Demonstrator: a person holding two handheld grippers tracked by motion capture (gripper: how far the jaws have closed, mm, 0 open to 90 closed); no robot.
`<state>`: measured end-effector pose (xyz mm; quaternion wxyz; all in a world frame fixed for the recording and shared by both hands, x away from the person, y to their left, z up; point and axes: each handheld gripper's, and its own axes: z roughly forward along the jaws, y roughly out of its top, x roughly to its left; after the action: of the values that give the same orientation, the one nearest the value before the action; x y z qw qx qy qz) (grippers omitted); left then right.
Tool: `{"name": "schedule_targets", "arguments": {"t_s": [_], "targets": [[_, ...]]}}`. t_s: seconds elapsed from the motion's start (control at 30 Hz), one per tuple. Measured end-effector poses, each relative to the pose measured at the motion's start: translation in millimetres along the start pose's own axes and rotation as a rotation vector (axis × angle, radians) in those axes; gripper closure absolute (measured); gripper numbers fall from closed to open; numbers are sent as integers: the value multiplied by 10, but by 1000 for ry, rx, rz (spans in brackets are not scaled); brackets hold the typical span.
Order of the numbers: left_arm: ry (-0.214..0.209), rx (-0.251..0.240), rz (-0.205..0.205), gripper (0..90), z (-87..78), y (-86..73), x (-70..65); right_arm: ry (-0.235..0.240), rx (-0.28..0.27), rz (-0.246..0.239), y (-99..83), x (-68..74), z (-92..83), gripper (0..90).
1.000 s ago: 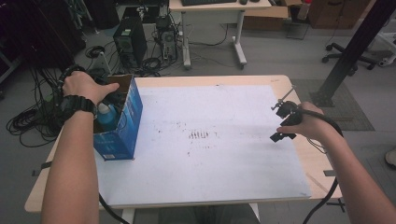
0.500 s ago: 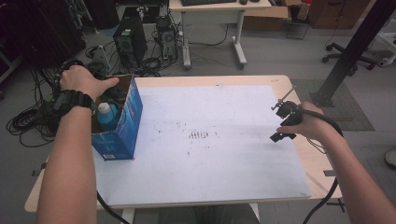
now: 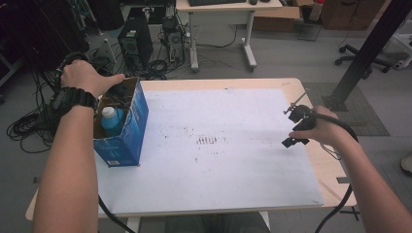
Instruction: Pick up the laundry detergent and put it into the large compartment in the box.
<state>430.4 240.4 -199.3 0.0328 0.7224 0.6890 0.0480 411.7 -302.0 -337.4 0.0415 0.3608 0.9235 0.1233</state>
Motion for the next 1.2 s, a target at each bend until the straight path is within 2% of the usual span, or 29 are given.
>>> {"name": "schedule_targets", "arguments": {"t_s": [0.2,0.5,0.93,1.13,1.17,1.2], "targets": [[-2,-10,31,195,-50,15,-89,0,1,3,-6,-5,-9,225],[-21,-12,107,198,-106,69,-326,-2,1,7,-26,-18,-36,224],[-23,-20,200,200,-131,108,-567,-4,0,6,-38,-23,-51,224],[-8,-13,255,199,-104,128,-774,-5,-2,6,-34,-6,-64,224],[-8,-13,255,200,-104,128,-774,-5,-2,6,-34,-6,-64,224],[-12,-12,274,199,-85,138,-838,-7,-3,7,-38,-7,-67,224]]}}
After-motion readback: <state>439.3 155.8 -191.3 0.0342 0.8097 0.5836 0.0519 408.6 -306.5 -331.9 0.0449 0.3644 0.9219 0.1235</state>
